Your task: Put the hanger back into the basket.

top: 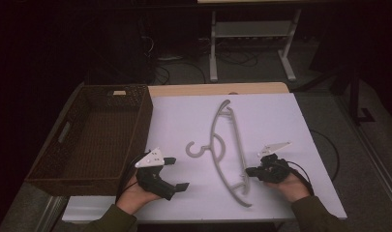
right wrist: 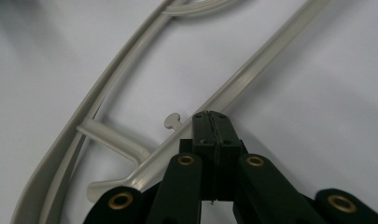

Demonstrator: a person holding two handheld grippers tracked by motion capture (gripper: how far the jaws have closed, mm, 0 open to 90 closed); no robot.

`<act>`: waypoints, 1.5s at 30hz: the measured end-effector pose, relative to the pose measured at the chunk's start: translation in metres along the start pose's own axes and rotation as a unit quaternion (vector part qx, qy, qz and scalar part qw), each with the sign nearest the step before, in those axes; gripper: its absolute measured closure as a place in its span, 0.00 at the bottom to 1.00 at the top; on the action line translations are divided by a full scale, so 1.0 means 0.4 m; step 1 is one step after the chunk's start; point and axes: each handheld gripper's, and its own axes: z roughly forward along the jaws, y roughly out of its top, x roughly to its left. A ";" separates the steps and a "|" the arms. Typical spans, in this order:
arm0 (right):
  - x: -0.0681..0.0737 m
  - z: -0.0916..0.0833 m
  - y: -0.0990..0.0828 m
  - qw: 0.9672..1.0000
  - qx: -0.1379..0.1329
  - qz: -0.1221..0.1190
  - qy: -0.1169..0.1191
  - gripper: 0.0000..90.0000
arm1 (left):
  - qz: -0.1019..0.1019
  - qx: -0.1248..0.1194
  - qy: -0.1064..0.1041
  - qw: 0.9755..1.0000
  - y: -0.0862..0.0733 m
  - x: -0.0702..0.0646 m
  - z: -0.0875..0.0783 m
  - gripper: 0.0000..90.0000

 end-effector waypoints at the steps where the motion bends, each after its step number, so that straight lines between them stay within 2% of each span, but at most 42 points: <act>1: 0.005 0.010 0.006 1.000 -0.002 -0.007 0.005 0.99 | 0.002 0.000 0.000 1.000 0.000 0.001 0.000 0.00; 7: 0.036 0.046 0.037 0.999 -0.002 -0.027 0.023 0.99 | 0.000 -0.001 0.000 1.000 0.001 0.000 -0.001 0.00; 11: 0.056 0.073 0.060 0.999 -0.001 -0.030 0.039 0.99 | 0.001 -0.003 0.000 1.000 0.001 0.000 -0.001 0.00; 22: 0.112 0.155 0.136 0.996 -0.005 -0.062 0.063 0.99 | 0.001 -0.002 -0.001 1.000 0.001 0.001 -0.005 0.00; 23: 0.117 0.165 0.144 0.996 -0.005 -0.069 0.062 0.99 | 0.001 -0.002 -0.001 1.000 0.000 0.001 -0.005 0.00; 29: 0.140 0.198 0.174 0.995 -0.013 -0.078 0.065 0.99 | 0.002 -0.002 -0.002 1.000 0.000 0.001 -0.005 0.00; 32: 0.145 0.194 0.186 0.994 -0.017 -0.087 0.060 0.99 | 0.000 -0.002 -0.003 1.000 0.000 0.000 -0.005 0.00; 33: 0.141 0.189 0.193 0.994 -0.022 -0.098 0.053 0.99 | 0.000 -0.002 -0.003 1.000 0.000 0.000 -0.005 0.00; 36: 0.122 0.174 0.220 0.994 -0.035 -0.089 0.046 0.99 | 0.000 -0.004 -0.003 1.000 0.001 0.000 -0.005 0.00; 39: 0.078 0.167 0.264 0.995 -0.046 -0.082 0.028 0.99 | 0.000 0.001 -0.003 1.000 0.002 -0.001 -0.006 0.00; 41: 0.047 0.166 0.293 0.996 -0.048 -0.079 0.012 0.99 | 0.003 -0.004 -0.004 1.000 0.002 0.000 -0.005 0.00; 45: -0.019 0.169 0.349 0.997 -0.059 -0.055 -0.020 0.99 | 0.000 -0.003 -0.006 1.000 0.001 0.002 -0.004 0.00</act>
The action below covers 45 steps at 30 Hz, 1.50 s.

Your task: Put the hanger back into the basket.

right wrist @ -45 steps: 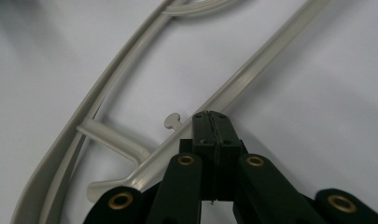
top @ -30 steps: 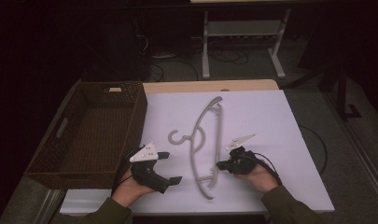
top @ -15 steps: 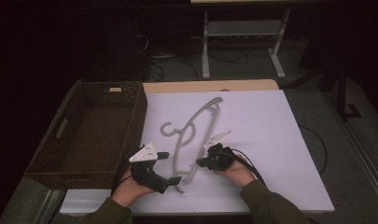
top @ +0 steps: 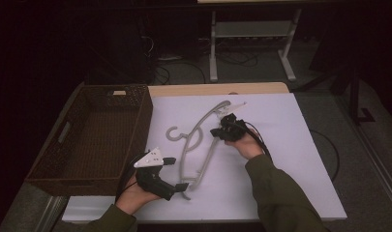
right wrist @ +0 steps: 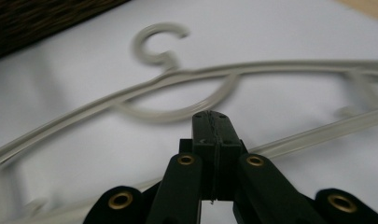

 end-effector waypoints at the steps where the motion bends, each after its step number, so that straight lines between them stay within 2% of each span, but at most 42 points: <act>1: -0.011 0.003 0.008 1.000 -0.004 0.008 -0.007 0.99 | 0.000 0.000 0.000 1.000 0.000 0.000 0.000 0.00; 2: -0.027 0.008 0.018 1.000 -0.003 0.014 -0.012 0.99 | -0.002 0.000 -0.001 1.000 -0.001 0.001 0.000 0.00; 4: -0.064 0.025 0.039 0.999 -0.001 0.018 -0.039 0.99 | -0.002 -0.002 0.000 1.000 -0.001 0.001 0.000 0.00; 5: -0.072 0.028 0.043 0.999 -0.002 0.020 -0.045 0.99 | -0.003 -0.003 -0.001 1.000 -0.001 0.002 0.000 0.00; 10: -0.148 0.057 0.079 0.995 -0.001 0.030 -0.092 0.99 | -0.005 -0.004 -0.002 1.000 -0.001 0.002 0.000 0.00; 15: -0.188 0.091 0.092 0.994 0.018 0.037 -0.106 1.00 | -0.005 -0.006 -0.003 1.000 -0.001 0.004 -0.001 0.00; 18: -0.198 0.112 0.093 0.993 0.030 0.046 -0.109 1.00 | -0.006 -0.006 -0.003 1.000 -0.001 0.004 -0.002 0.00; 21: -0.206 0.124 0.092 0.992 0.038 0.044 -0.115 1.00 | -0.006 -0.007 -0.003 1.000 -0.001 0.004 -0.003 0.00; 24: -0.210 0.133 0.091 0.992 0.045 0.043 -0.110 1.00 | -0.005 -0.006 -0.003 1.000 -0.001 0.003 -0.003 0.00; 32: -0.208 0.147 0.079 0.991 0.069 0.026 -0.109 1.00 | -0.005 -0.005 -0.002 1.000 -0.001 0.004 -0.002 0.00; 37: -0.210 0.136 0.071 0.991 0.078 0.027 -0.109 1.00 | -0.004 -0.005 -0.002 1.000 -0.002 0.003 -0.003 0.00; 39: -0.212 0.126 0.063 0.990 0.081 0.022 -0.113 1.00 | -0.005 -0.005 -0.001 1.000 -0.002 0.003 -0.003 0.00; 45: -0.210 0.083 0.028 0.989 0.089 0.030 -0.117 1.00 | -0.005 -0.004 0.001 1.000 -0.002 0.002 -0.001 0.00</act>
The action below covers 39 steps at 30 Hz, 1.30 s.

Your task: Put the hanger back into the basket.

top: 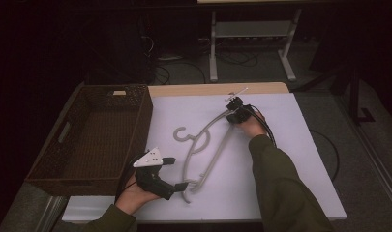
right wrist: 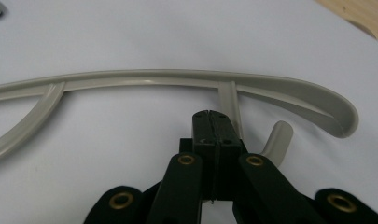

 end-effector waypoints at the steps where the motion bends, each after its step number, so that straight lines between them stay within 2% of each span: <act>1: -0.003 -0.009 -0.012 1.000 0.002 0.002 0.001 1.00 | 0.000 0.001 0.000 1.000 0.000 -0.001 0.001 0.00; 10: -0.021 -0.080 -0.114 1.000 0.004 0.011 0.000 1.00 | 0.001 0.004 0.002 1.000 0.000 -0.003 0.004 0.00; 17: -0.033 -0.141 -0.203 1.000 0.007 0.022 -0.009 1.00 | 0.003 0.005 0.003 1.000 0.000 -0.002 0.004 0.00; 18: -0.031 -0.148 -0.211 0.999 0.008 0.030 -0.009 1.00 | 0.002 0.005 0.003 1.000 0.000 -0.002 0.005 0.00; 24: -0.026 -0.175 -0.261 0.999 0.012 0.030 -0.012 1.00 | 0.002 0.005 0.004 1.000 0.000 -0.001 0.008 0.00; 26: -0.025 -0.178 -0.266 1.000 0.001 0.027 -0.012 1.00 | 0.001 0.006 0.004 1.000 0.000 -0.001 0.008 0.00; 27: -0.025 -0.182 -0.267 0.999 -0.016 0.035 -0.005 1.00 | 0.001 0.005 0.004 1.000 0.000 0.000 0.008 0.00; 30: -0.016 -0.205 -0.266 0.999 -0.033 0.028 0.000 0.99 | 0.003 0.004 0.003 1.000 -0.001 0.000 0.007 0.00; 32: -0.002 -0.228 -0.266 0.998 -0.051 0.026 0.012 0.99 | 0.008 0.009 0.003 1.000 -0.001 0.003 0.005 0.00; 34: 0.011 -0.246 -0.269 0.998 -0.063 0.023 0.017 0.99 | 0.000 0.008 0.003 1.000 -0.001 0.001 0.006 0.00; 39: 0.056 -0.285 -0.293 0.995 -0.085 0.011 0.044 0.99 | 0.002 0.008 0.003 1.000 -0.002 0.000 0.008 0.00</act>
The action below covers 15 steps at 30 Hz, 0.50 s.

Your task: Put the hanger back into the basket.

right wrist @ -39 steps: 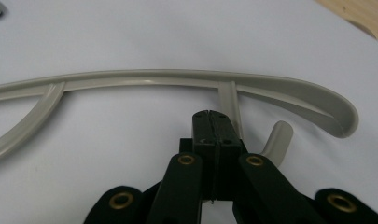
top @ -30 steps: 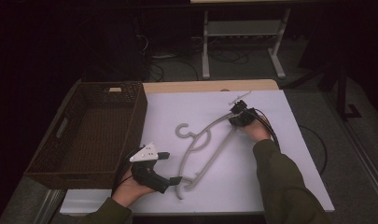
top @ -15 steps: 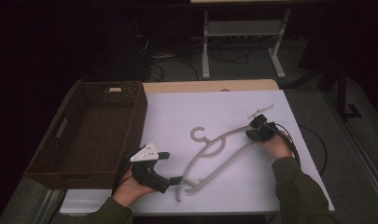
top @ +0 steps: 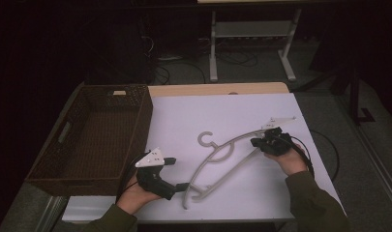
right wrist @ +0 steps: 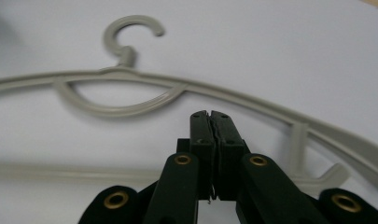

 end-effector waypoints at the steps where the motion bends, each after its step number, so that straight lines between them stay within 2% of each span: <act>1: 0.007 -0.003 -0.004 1.000 0.003 -0.005 0.000 0.99 | 0.001 0.001 0.000 1.000 0.000 0.000 0.000 0.00; 4: 0.031 -0.009 -0.022 1.000 0.004 -0.007 0.010 0.99 | 0.001 0.001 0.001 1.000 0.000 0.000 0.000 0.00; 5: 0.033 -0.007 -0.025 1.000 0.002 -0.016 0.009 0.99 | 0.001 0.001 0.000 1.000 0.000 0.001 0.000 0.00; 7: 0.042 -0.004 -0.034 1.000 0.013 -0.015 0.012 1.00 | 0.000 0.001 0.001 1.000 -0.001 0.001 0.001 0.00; 15: 0.052 0.024 -0.044 0.999 0.032 -0.027 0.016 1.00 | 0.001 0.002 -0.001 1.000 -0.002 0.000 0.003 0.00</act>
